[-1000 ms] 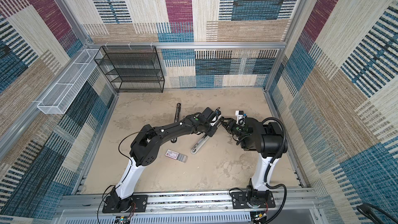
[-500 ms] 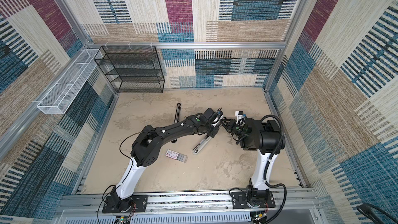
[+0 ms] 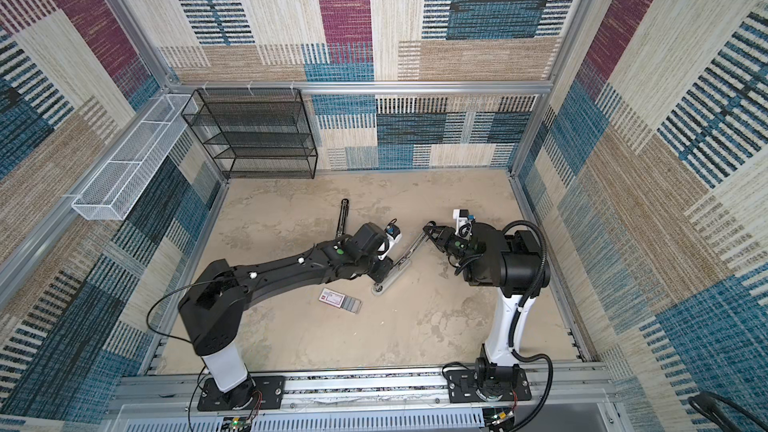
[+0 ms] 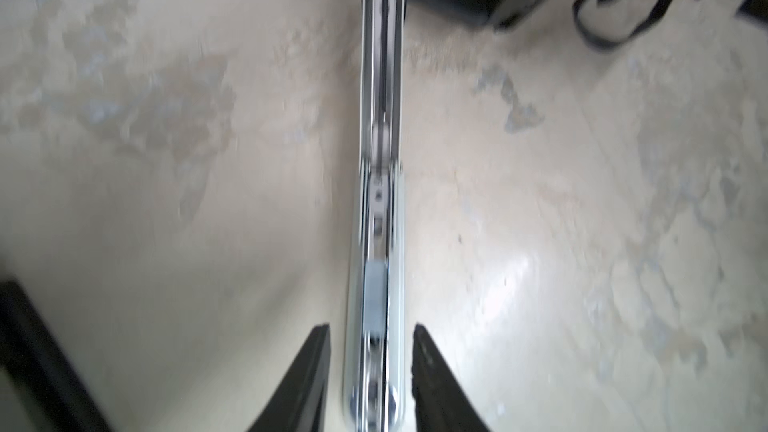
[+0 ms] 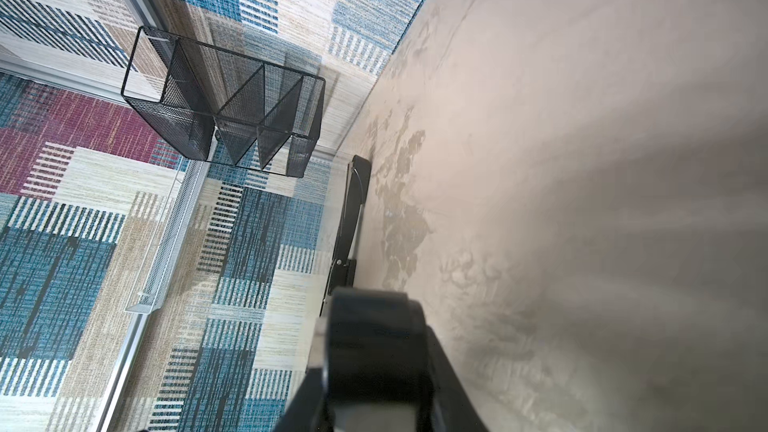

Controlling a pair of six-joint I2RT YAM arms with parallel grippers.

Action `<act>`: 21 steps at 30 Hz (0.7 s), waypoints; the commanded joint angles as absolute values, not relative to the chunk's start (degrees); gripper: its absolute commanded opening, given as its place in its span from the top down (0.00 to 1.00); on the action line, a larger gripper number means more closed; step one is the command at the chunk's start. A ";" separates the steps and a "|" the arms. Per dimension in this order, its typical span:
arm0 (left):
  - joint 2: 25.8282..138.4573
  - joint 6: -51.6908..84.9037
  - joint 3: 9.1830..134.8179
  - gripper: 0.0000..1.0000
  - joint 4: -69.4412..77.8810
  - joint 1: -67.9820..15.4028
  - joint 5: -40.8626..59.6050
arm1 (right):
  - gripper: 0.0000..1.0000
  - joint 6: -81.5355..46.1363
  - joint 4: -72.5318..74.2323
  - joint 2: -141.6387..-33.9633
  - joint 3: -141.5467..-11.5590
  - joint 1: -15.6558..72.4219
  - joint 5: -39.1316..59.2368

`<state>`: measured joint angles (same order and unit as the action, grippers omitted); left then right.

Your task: Load the staples into the stapler

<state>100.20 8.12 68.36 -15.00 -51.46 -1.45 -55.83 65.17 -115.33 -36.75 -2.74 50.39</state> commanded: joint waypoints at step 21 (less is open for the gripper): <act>93.32 11.10 38.71 0.68 26.39 -50.58 5.71 | 0.72 -55.02 64.15 -115.14 -37.79 -2.94 50.65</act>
